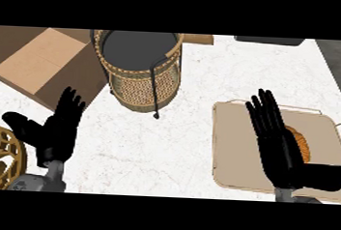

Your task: Pick the croissant from the tray and place it in the tiered basket

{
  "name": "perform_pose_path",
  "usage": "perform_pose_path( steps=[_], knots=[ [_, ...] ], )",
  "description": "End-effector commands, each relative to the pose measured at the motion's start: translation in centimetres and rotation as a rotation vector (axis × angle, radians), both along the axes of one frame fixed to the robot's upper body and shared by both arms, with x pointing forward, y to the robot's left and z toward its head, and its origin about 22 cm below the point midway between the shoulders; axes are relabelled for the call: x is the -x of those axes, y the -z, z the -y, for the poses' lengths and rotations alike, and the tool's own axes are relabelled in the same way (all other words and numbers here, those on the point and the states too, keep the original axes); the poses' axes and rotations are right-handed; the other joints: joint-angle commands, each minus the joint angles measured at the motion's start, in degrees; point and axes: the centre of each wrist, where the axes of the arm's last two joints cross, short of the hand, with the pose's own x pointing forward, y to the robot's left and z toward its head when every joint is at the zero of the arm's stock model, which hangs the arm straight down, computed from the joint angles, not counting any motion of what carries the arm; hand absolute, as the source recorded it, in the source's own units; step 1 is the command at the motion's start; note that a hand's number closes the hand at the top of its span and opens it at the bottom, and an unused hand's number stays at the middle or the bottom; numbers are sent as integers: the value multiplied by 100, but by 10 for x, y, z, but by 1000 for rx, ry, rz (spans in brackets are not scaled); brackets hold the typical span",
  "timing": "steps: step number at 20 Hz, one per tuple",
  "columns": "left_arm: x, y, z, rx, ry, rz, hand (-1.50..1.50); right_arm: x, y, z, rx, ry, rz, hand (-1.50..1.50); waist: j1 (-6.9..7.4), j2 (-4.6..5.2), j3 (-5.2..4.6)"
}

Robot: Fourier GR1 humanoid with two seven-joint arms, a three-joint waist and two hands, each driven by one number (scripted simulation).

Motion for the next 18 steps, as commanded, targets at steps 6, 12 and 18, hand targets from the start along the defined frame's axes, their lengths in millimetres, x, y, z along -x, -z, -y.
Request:
perform_pose_path(
  steps=[6,12,18],
  knots=[
    [28,33,-27,-306,49,-97,0,-27,-85,140,786,413,362,150,-455,62,213],
    [54,51,-14,-291,118,-123,0,3,-44,195,618,1109,212,-150,-338,79,254],
    [53,62,-7,-319,133,-124,0,66,-57,162,721,921,149,-150,-255,91,235]
  ],
)
